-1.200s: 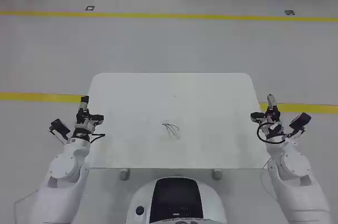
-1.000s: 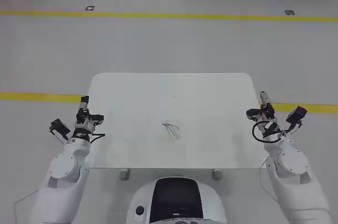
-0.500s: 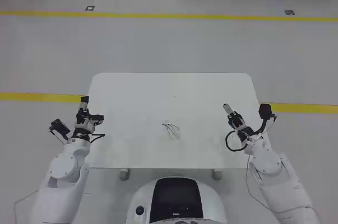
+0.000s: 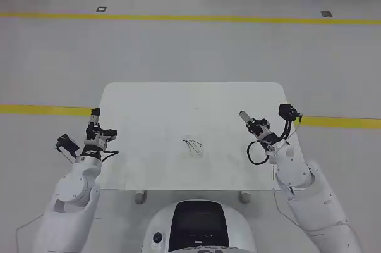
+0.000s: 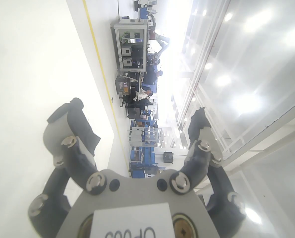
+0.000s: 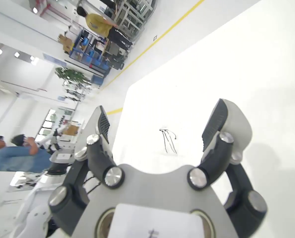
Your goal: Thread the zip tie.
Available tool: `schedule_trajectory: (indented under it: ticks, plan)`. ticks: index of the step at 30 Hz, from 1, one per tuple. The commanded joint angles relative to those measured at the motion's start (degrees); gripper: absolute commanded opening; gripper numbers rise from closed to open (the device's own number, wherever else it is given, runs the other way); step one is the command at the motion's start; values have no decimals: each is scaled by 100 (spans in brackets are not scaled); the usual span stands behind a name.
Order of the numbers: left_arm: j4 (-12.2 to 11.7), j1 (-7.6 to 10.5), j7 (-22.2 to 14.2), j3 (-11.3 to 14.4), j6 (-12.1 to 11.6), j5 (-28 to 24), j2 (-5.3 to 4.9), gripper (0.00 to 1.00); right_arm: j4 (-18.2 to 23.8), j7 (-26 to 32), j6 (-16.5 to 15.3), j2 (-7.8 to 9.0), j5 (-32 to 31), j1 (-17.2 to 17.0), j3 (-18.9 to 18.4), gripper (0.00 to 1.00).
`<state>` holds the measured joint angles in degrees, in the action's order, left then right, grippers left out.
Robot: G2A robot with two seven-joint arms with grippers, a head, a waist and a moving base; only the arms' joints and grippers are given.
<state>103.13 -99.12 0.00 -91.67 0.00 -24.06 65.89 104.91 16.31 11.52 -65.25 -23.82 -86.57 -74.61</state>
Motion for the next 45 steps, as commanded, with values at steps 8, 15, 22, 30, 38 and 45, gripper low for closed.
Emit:
schedule_trajectory:
  ticks: [8, 15, 22, 30, 38, 45]
  plan:
    - [0, 0, 0, 0, 0, 0, 0, 100, -642, 774, 649, -139, -1278, 1038, 1104, 100]
    - [0, 0, 0, 0, 0, 0, 0, 100, -655, 758, 650, -144, -1266, 1042, 1109, 100]
    - [0, 0, 0, 0, 0, 0, 0, 100, -655, 758, 650, -144, -1266, 1042, 1109, 100]
    - [0, 0, 0, 0, 0, 0, 0, 100, -825, 1746, 538, -164, -2611, 1725, 1638, 100]
    - [0, 0, 0, 0, 0, 0, 0, 100, -1182, 2354, 391, -322, -2977, 2255, 2293, 100]
    - [0, 0, 0, 0, 0, 0, 0, 100, -1182, 2354, 391, -322, -2977, 2255, 2293, 100]
